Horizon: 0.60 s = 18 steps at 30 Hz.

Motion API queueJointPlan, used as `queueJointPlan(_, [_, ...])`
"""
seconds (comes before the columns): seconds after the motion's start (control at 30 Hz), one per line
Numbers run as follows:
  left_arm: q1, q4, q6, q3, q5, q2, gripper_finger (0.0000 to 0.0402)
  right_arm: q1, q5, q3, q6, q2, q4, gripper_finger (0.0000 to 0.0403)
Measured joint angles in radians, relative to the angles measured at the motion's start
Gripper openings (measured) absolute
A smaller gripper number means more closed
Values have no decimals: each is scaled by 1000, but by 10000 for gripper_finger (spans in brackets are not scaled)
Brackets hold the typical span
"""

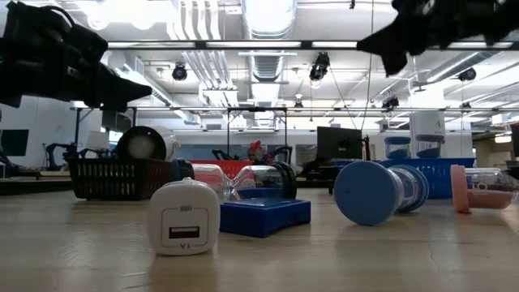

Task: Pick & Place Office items
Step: Put the pink hourglass into the blue bin

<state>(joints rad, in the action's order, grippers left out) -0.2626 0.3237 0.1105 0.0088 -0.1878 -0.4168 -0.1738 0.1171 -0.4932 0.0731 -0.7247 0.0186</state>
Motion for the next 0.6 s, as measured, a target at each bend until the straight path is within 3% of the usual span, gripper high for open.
queueJointPlan(0.17, [0, -1, -3, 3, -3, 0, 10, 151, -195, -238, 85, -1, -436, 8])
queueJointPlan(0.33, [0, -2, -2, 3, -3, 2, 8, 368, -442, -396, 411, -34, -856, 8])
queueJointPlan(0.47, [0, -2, 13, 11, -2, 2, 13, 541, -497, -435, 699, -107, -1022, 8])
queueJointPlan(0.6, [0, -2, 32, 30, -3, 2, 12, 682, -530, -446, 906, -196, -1046, 8])
